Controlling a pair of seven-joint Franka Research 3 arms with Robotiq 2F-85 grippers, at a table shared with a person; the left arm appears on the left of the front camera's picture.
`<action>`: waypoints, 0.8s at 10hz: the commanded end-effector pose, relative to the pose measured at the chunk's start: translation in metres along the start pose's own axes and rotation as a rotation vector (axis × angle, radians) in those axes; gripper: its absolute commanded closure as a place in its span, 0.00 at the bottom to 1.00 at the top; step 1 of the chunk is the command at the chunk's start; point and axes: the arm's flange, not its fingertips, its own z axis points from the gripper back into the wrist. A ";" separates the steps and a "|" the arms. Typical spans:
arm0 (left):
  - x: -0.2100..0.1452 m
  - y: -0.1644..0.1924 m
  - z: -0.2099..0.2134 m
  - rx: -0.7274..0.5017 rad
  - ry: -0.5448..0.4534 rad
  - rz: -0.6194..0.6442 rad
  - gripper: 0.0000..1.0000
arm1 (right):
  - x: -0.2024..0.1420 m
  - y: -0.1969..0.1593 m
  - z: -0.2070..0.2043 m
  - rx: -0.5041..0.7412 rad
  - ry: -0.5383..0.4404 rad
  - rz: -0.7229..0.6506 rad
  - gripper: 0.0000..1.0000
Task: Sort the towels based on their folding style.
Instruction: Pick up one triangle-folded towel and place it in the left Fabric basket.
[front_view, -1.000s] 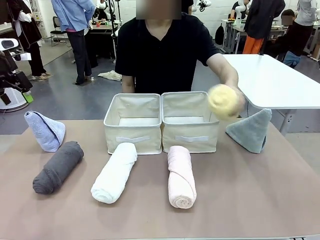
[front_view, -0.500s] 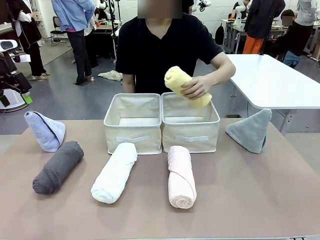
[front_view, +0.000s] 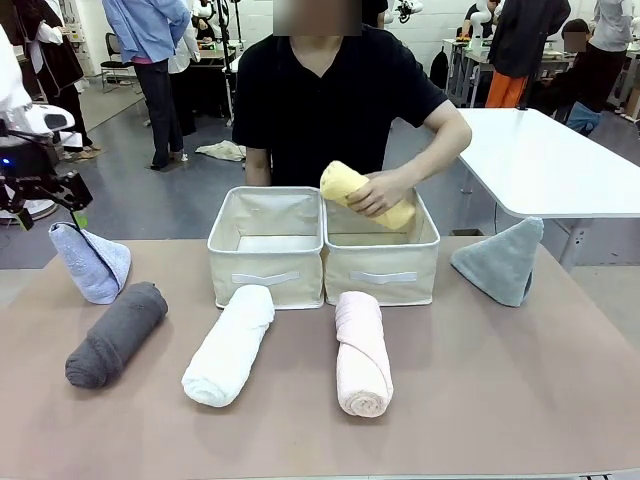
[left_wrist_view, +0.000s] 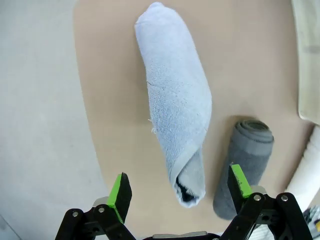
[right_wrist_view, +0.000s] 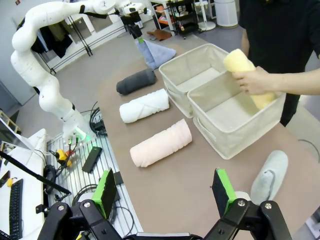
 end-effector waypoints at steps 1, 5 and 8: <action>-0.002 -0.008 -0.014 0.049 -0.003 0.079 0.00 | 0.000 0.000 -0.001 0.010 -0.010 0.005 0.00; 0.006 -0.012 -0.037 0.037 0.040 0.116 0.00 | 0.000 0.000 -0.001 0.010 -0.010 0.005 0.00; 0.012 -0.008 -0.046 0.024 0.010 0.134 0.39 | 0.000 0.000 -0.001 0.010 -0.010 0.005 0.00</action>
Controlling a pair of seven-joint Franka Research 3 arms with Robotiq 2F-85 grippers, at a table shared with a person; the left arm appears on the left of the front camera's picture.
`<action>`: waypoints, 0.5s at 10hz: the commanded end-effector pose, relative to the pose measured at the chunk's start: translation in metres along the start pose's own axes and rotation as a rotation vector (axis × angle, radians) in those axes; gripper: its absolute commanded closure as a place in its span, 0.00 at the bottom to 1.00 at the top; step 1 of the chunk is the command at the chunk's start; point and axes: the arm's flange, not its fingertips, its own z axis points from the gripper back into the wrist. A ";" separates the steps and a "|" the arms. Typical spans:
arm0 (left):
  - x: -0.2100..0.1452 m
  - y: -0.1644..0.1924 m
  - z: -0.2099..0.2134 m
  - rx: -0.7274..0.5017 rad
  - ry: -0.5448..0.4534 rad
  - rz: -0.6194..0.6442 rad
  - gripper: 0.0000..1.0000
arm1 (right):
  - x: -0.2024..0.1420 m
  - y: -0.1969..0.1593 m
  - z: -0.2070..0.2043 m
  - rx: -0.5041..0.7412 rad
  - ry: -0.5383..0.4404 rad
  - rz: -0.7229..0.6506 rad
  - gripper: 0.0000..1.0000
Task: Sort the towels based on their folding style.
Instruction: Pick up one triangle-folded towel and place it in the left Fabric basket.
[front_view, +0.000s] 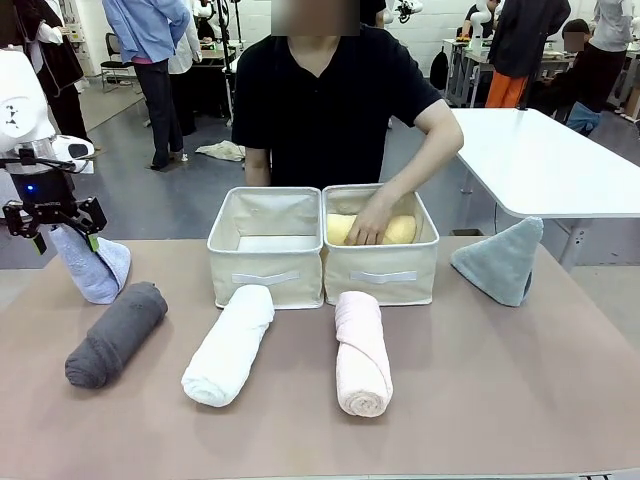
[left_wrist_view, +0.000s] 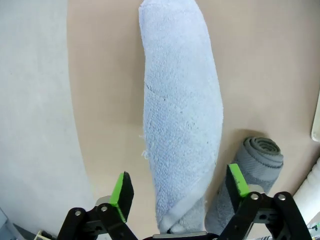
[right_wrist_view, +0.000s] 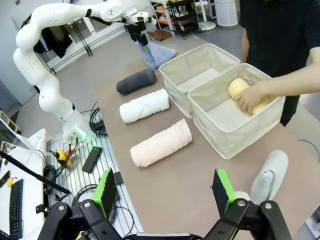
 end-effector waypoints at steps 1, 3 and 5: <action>0.005 -0.001 0.002 -0.003 -0.026 0.034 0.56 | 0.000 0.000 -0.001 0.010 -0.010 0.005 0.00; 0.006 0.000 0.003 -0.003 -0.027 0.032 1.00 | 0.000 0.000 -0.001 0.010 -0.010 0.005 0.00; 0.004 0.001 0.006 -0.005 -0.032 0.029 1.00 | 0.000 0.000 -0.001 0.010 -0.010 0.005 0.00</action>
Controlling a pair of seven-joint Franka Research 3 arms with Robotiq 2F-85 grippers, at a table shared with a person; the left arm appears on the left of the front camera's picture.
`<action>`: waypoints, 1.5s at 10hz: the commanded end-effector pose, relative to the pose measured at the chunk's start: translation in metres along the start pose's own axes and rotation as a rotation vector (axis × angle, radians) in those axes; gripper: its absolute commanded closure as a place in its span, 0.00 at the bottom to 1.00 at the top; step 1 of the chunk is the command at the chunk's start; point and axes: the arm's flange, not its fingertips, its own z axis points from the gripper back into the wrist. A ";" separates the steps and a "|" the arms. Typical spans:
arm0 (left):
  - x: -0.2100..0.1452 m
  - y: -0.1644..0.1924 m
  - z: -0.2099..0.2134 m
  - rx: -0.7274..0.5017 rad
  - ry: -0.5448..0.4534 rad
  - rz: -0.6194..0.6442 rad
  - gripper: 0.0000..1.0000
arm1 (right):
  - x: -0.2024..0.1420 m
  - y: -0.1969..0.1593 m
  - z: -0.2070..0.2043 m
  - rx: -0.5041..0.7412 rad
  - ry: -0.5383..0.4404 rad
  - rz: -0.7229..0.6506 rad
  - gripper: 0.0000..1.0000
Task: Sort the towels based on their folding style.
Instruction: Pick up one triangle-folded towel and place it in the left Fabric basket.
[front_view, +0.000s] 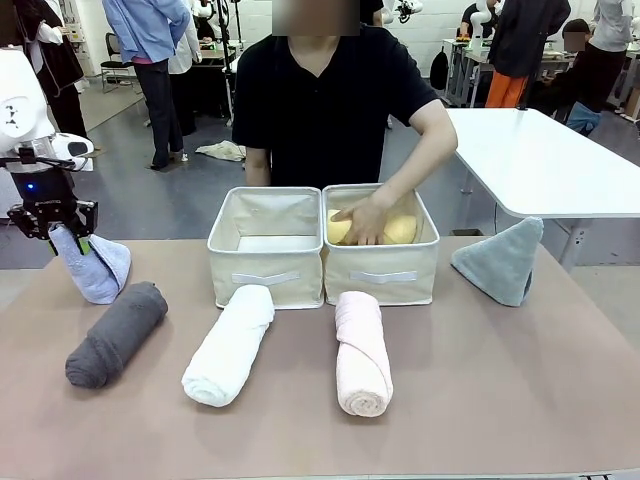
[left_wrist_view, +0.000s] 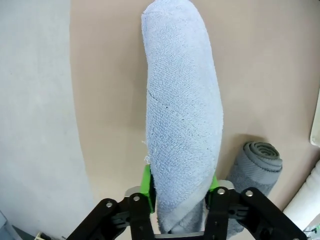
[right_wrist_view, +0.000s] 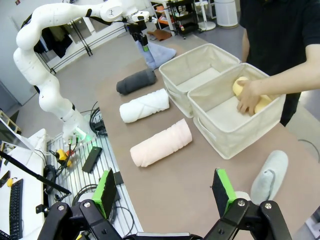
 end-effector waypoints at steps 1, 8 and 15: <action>0.000 0.001 0.008 -0.006 -0.024 0.027 0.90 | 0.000 0.000 -0.001 0.010 -0.010 0.005 0.00; -0.018 0.009 0.038 -0.025 0.003 -0.002 0.89 | 0.000 0.000 -0.001 0.010 -0.010 0.005 0.00; -0.144 0.049 0.207 -0.017 0.011 -0.452 0.89 | 0.000 0.000 -0.001 0.010 -0.010 0.005 0.00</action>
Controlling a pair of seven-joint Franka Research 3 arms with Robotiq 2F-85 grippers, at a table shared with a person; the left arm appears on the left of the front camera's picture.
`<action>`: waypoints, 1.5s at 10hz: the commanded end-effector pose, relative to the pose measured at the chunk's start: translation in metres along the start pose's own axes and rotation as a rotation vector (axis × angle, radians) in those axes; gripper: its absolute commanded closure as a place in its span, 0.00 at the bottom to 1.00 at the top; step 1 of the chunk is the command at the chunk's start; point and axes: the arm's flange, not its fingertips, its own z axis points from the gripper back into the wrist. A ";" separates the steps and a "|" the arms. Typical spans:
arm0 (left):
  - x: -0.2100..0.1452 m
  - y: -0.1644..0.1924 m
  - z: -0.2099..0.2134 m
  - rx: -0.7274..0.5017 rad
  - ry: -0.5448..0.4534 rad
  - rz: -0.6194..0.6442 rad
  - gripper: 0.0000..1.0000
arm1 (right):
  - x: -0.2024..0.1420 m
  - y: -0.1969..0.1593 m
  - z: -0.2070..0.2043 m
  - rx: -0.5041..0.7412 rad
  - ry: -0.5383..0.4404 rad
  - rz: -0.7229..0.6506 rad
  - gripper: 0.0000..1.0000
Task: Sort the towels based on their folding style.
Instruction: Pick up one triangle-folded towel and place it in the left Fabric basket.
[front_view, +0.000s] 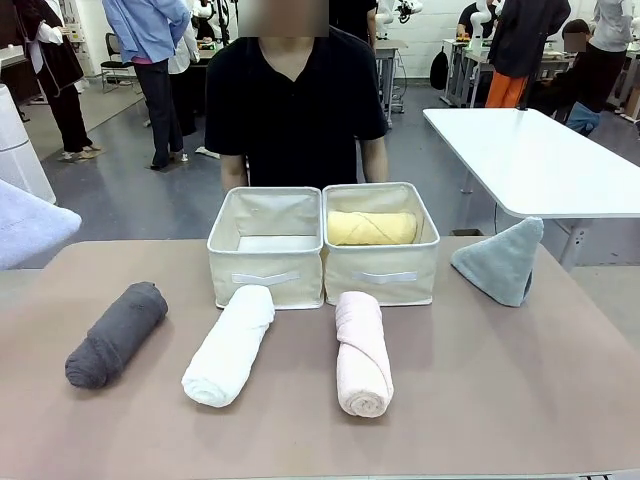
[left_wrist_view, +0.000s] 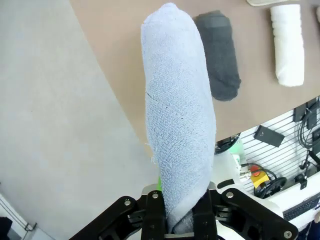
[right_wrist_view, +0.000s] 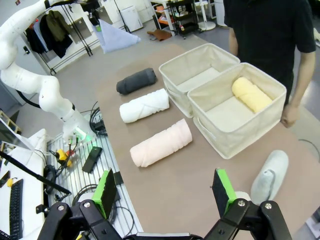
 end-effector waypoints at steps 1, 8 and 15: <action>0.003 0.015 -0.012 -0.003 -0.050 0.017 0.89 | 0.000 0.000 -0.001 0.009 -0.010 0.007 0.00; 0.007 -0.015 0.013 0.005 -0.068 -0.112 0.82 | 0.000 0.000 -0.001 0.009 -0.010 0.007 0.00; 0.054 -0.090 0.019 -0.008 0.045 -0.574 0.82 | 0.000 0.000 -0.001 0.009 -0.010 0.007 0.00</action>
